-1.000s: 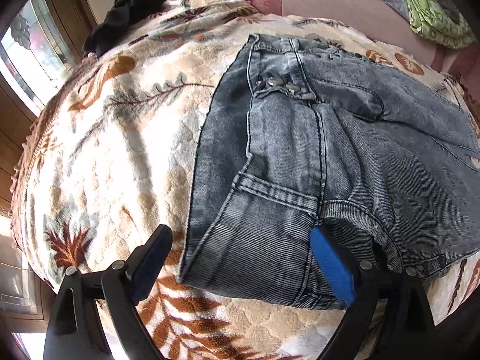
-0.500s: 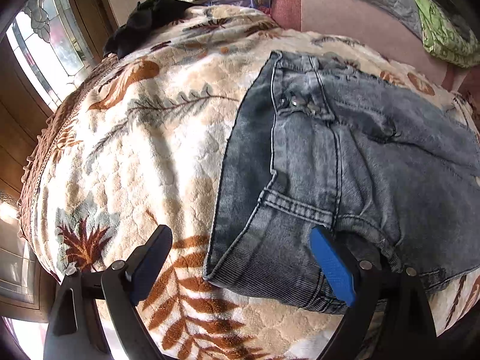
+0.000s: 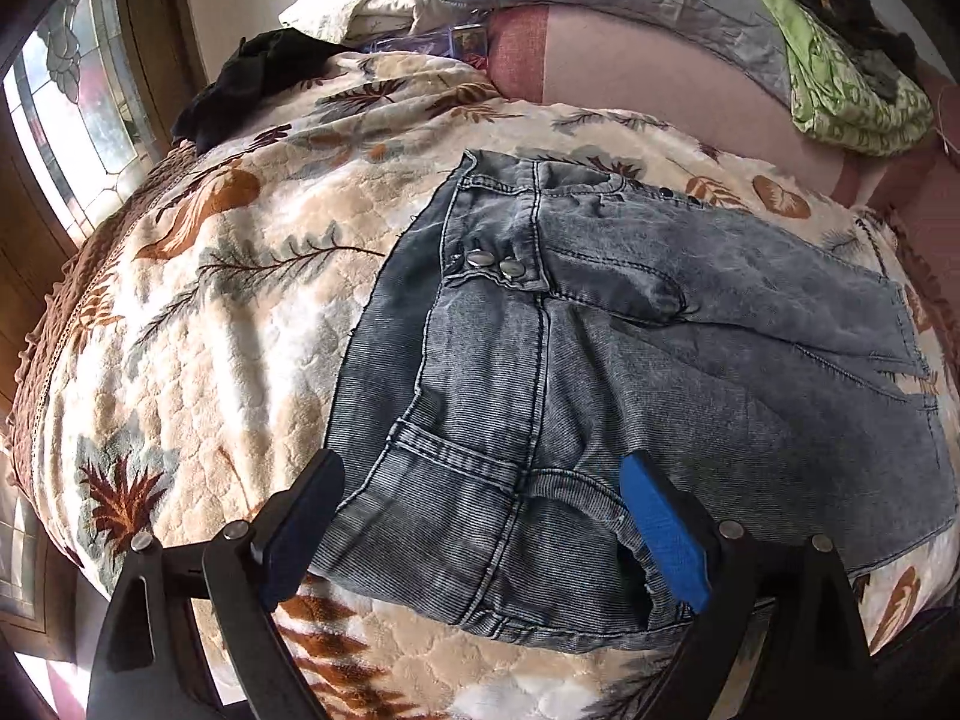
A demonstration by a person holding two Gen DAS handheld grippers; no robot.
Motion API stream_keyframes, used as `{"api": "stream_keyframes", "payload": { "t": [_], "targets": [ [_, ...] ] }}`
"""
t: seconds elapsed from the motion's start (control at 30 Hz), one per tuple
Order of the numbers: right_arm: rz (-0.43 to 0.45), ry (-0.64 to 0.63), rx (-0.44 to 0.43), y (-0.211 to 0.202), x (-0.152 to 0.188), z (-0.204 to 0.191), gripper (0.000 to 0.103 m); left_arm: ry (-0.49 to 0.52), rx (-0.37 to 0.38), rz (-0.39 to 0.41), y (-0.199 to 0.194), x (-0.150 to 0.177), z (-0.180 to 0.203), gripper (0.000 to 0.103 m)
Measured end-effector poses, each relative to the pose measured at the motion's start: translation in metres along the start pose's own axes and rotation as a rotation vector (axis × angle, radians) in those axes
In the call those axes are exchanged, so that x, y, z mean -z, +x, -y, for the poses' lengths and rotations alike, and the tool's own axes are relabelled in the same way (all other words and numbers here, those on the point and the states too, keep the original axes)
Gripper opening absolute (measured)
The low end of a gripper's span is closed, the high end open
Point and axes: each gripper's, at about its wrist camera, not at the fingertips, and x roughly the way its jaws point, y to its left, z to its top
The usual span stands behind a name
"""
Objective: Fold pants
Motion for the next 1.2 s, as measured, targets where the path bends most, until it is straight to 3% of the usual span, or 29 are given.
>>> {"api": "stream_keyframes", "payload": {
  "t": [0.1, 0.17, 0.33, 0.4, 0.47, 0.53, 0.63, 0.73, 0.77, 0.87, 1.0, 1.13, 1.17, 1.2],
  "targets": [
    [-0.116, -0.002, 0.052, 0.036, 0.01, 0.005, 0.093, 0.025, -0.053, -0.16, 0.042, 0.016, 0.005, 0.094],
    [-0.17, 0.002, 0.1, 0.052, 0.02, 0.011, 0.093, 0.014, -0.019, -0.125, 0.037, 0.018, -0.001, 0.094],
    [-0.121, 0.003, 0.028, 0.039, 0.022, 0.007, 0.093, -0.095, 0.187, -0.048, 0.012, -0.027, -0.035, 0.094],
    [-0.091, 0.004, 0.016, 0.033, 0.02, 0.003, 0.093, -0.193, 0.32, -0.033, 0.016, -0.051, -0.054, 0.094],
    [-0.065, 0.009, -0.014, 0.026, 0.017, -0.002, 0.093, -0.262, 0.418, -0.084, 0.036, -0.074, -0.065, 0.092],
    [-0.052, 0.004, -0.034, 0.025, 0.016, -0.008, 0.093, -0.299, 0.457, -0.108, 0.056, -0.09, -0.068, 0.092],
    [-0.039, -0.006, -0.063, 0.024, 0.014, -0.019, 0.093, -0.355, 0.441, -0.146, 0.085, -0.105, -0.07, 0.088],
    [-0.036, -0.025, -0.081, 0.026, 0.014, -0.028, 0.093, -0.388, 0.464, -0.207, 0.109, -0.106, -0.069, 0.063],
    [-0.035, -0.035, -0.08, 0.027, 0.014, -0.03, 0.093, -0.384, 0.463, -0.218, 0.113, -0.106, -0.067, 0.051],
    [-0.04, -0.064, -0.064, 0.033, 0.014, -0.035, 0.093, -0.367, 0.436, -0.206, 0.118, -0.109, -0.064, 0.051],
    [-0.071, -0.064, -0.031, 0.045, 0.014, -0.031, 0.093, -0.448, 0.446, -0.201, 0.128, -0.11, -0.075, 0.052],
    [-0.096, -0.051, -0.019, 0.056, 0.013, -0.022, 0.093, -0.352, 0.417, -0.209, 0.127, -0.113, -0.065, 0.051],
    [-0.098, -0.048, -0.02, 0.058, 0.013, -0.021, 0.093, -0.331, 0.401, -0.214, 0.126, -0.114, -0.063, 0.039],
    [-0.098, -0.042, -0.021, 0.059, 0.013, -0.02, 0.093, -0.321, 0.391, -0.217, 0.127, -0.115, -0.062, 0.036]
  ]
}}
